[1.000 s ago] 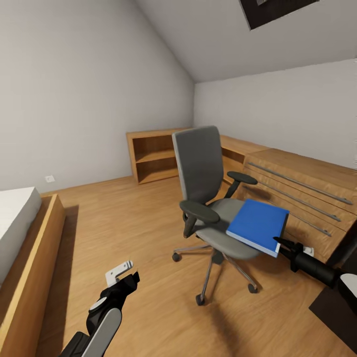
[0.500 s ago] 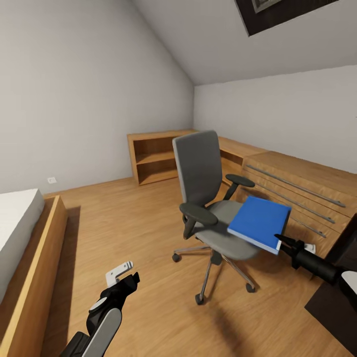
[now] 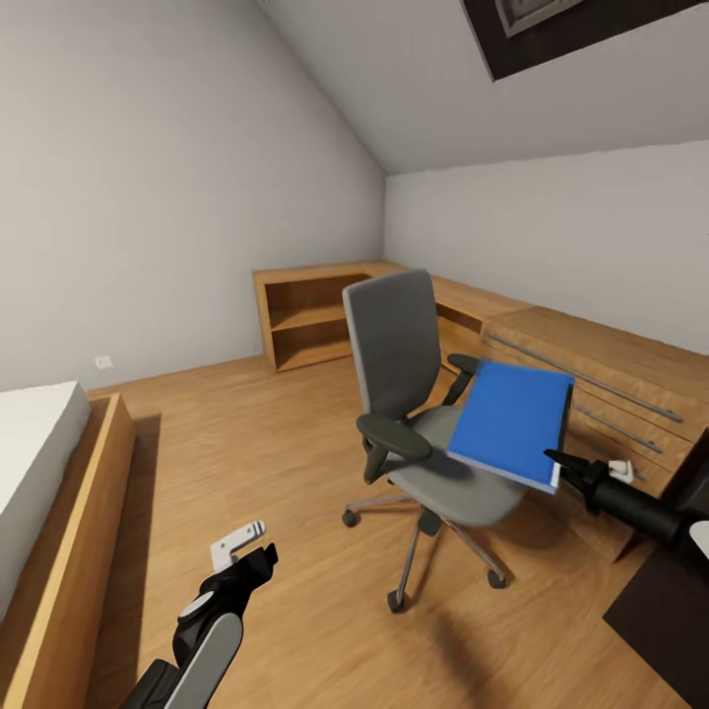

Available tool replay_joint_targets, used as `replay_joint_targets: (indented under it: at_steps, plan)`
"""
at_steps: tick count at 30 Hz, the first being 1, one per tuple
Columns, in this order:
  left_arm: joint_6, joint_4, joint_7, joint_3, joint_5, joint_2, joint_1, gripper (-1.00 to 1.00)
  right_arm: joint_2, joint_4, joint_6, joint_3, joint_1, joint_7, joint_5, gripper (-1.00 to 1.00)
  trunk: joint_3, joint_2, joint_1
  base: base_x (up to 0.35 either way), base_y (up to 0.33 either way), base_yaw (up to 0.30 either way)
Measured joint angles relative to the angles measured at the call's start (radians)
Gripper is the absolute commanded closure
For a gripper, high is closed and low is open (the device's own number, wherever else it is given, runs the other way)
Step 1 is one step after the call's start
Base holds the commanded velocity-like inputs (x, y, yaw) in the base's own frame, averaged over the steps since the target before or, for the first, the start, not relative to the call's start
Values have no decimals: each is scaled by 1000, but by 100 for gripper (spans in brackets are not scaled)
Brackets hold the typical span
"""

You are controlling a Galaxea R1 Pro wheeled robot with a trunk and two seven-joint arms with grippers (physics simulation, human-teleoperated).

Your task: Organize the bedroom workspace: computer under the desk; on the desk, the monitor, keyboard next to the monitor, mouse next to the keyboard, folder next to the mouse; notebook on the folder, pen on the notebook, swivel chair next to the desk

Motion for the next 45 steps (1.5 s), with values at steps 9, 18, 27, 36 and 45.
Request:
replay_joint_targets:
  at_steps: [9, 18, 27, 36, 45]
  plan:
    - [0, 0, 0, -5, 0, 0, 0, -100, 0, -205, -2, -1, 72, -6, 33, 100, 28, 63, -35, 0, 0, 0]
    - [0, 2, 0, -6, 0, 0, 0, -100, 7, -477, -145, -2, 206, -145, 117, 100, 56, 126, -69, 0, 0, 0]
    - [0, 2, 0, -6, 1, 1, 0, -100, 99, -590, -347, -12, 278, -308, 124, 100, 85, 189, -104, 0, 0, 0]
    - [0, 9, 0, -6, 0, 0, 0, -100, 371, -595, -671, -141, 285, -445, 132, 100, 113, 252, -138, 0, 0, 0]
    - [0, 9, 0, -6, 0, 0, 0, -100, 419, -593, -726, -166, 293, -427, 117, 100, 141, 315, -173, 0, 0, 0]
